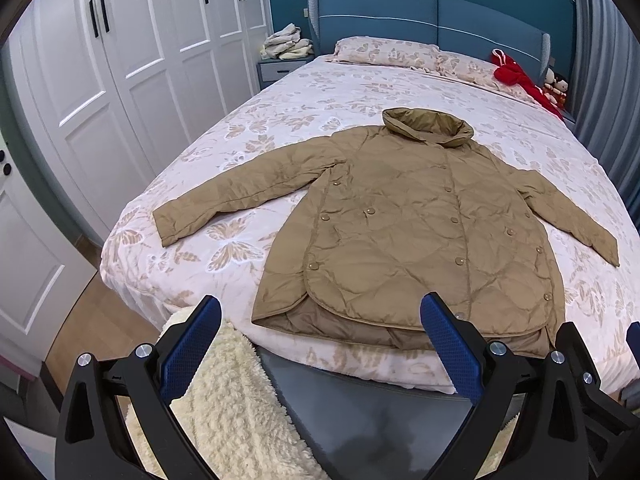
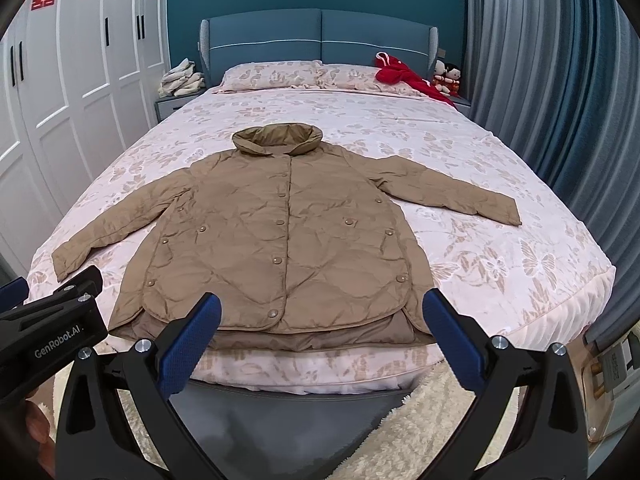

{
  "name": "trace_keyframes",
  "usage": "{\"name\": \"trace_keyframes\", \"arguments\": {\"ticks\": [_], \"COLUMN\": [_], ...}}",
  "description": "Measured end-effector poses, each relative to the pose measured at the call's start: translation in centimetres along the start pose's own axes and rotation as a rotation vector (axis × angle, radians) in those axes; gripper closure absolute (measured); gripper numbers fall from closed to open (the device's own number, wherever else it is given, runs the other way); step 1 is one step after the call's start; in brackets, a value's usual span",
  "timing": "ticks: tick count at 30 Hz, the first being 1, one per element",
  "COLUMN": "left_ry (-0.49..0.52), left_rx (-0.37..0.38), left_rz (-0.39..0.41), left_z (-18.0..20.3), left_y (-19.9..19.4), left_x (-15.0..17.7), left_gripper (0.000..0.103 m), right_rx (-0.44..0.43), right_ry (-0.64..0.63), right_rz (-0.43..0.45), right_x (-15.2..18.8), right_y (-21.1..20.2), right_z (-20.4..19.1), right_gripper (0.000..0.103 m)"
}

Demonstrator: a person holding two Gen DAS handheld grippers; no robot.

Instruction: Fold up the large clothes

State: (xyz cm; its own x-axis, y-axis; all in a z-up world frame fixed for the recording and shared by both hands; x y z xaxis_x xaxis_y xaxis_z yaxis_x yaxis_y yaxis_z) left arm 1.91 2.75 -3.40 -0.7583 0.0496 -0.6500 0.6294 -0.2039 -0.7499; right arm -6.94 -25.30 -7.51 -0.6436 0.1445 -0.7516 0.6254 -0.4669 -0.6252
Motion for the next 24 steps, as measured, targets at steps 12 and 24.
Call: {"name": "trace_keyframes", "arguments": {"ticks": [12, 24], "left_ry": [-0.008, -0.01], "left_rx": [-0.017, -0.014], "left_rz": [0.01, 0.009], "left_z": [-0.83, -0.91], "left_y": [-0.6, -0.63], "left_x": [-0.33, -0.3], "left_gripper": [0.005, 0.005], "right_rx": [-0.021, -0.021], "right_ry": [-0.013, -0.013], "right_rz": [0.012, 0.013], "right_x": [-0.06, -0.03], "right_y": [-0.51, -0.53], "right_z": [-0.68, -0.78], "right_gripper": [0.005, 0.005]}}
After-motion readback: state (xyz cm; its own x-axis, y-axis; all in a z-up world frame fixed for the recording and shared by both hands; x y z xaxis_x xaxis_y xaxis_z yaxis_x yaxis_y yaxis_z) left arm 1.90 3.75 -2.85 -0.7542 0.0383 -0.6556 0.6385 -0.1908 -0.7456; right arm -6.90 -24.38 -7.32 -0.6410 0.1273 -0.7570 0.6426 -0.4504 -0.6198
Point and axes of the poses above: each gripper's, at about its wrist camera, not at the fingertips, and y roughly the way its jaws point, z to its right, x to its underside, the point moved 5 cm from there along y, roughly the way its jaws point, and after that the axes turned 14 degrees about x, right-handed, at the moved point
